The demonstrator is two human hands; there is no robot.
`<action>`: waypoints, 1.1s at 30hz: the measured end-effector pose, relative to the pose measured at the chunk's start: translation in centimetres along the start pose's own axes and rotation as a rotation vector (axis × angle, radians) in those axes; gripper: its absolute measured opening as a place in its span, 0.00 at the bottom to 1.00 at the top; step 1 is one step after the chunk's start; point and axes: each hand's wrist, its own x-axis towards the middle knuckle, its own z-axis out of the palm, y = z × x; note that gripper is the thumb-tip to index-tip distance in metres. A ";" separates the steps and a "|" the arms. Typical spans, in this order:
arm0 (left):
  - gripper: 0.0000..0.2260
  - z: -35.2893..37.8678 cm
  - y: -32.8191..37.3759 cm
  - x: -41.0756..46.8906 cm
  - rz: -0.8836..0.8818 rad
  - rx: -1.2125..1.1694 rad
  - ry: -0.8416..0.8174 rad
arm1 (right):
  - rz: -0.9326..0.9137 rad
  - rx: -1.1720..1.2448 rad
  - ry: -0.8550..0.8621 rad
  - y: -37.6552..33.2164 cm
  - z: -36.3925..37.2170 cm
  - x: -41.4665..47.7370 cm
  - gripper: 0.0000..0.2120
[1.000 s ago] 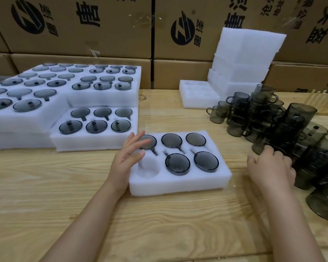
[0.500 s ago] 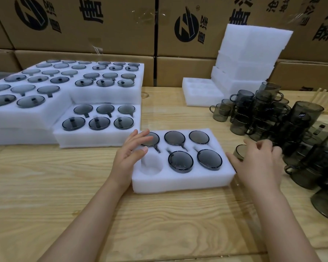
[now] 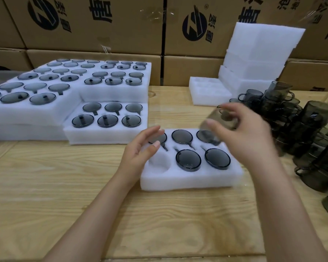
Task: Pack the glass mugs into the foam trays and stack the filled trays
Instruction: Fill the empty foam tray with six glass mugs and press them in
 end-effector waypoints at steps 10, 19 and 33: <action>0.21 -0.1 0.2 0.0 0.002 0.062 -0.028 | -0.007 0.333 -0.418 -1.5 6.2 -1.7 0.23; 0.25 0.3 0.7 0.2 0.097 -0.003 0.268 | -0.153 0.085 0.110 -2.7 8.7 -4.6 0.19; 0.22 0.2 1.1 -0.3 0.109 -0.130 0.124 | -0.086 0.391 -0.127 -2.2 7.8 -3.5 0.06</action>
